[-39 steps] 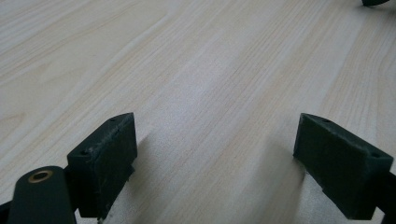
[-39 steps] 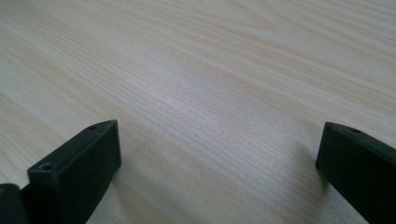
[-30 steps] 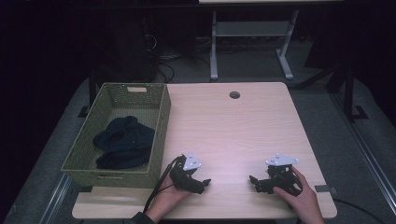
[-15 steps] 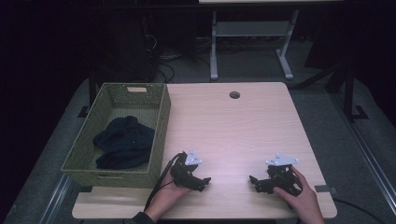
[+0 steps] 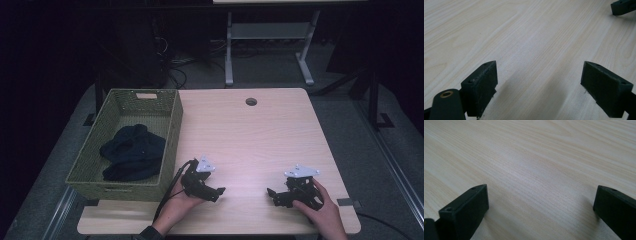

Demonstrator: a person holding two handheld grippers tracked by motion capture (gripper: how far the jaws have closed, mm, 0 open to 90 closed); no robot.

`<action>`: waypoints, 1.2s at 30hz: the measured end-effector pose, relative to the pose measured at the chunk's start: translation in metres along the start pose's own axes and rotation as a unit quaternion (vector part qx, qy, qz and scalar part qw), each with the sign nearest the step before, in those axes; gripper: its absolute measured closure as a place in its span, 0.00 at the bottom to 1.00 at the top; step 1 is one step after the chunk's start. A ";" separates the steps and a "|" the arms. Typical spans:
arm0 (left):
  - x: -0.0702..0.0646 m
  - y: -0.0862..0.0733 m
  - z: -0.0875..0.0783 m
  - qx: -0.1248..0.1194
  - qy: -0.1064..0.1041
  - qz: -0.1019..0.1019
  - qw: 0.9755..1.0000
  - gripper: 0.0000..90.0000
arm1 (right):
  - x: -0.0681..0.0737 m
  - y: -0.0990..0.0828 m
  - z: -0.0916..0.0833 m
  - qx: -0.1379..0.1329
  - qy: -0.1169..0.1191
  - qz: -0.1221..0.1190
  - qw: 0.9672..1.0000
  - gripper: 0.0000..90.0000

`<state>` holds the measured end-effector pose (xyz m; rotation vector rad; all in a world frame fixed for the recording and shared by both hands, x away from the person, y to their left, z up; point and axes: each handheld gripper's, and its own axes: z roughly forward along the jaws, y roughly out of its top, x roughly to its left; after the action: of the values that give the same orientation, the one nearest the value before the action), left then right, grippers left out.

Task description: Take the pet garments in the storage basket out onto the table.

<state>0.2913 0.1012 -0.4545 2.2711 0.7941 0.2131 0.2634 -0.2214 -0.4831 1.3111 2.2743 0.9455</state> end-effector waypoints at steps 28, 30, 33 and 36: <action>0.006 0.024 -0.019 -0.008 -0.003 -0.004 1.000 0.15 | 0.000 0.000 0.000 0.000 0.000 0.000 1.000 0.00; 0.007 0.026 -0.020 -0.007 -0.002 -0.002 1.000 0.15 | 0.000 0.000 0.000 0.000 0.000 0.000 1.000 0.00; 0.008 0.029 -0.023 -0.008 -0.003 -0.001 1.000 0.15 | 0.000 0.000 0.000 0.000 0.000 0.000 1.000 0.00; 0.008 0.032 -0.027 -0.009 0.000 -0.005 1.000 0.15 | 0.000 0.000 0.000 0.000 0.000 0.000 1.000 0.00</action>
<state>0.3036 0.1038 -0.4143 2.2498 0.7990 0.2149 0.2634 -0.2214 -0.4831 1.3109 2.2744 0.9454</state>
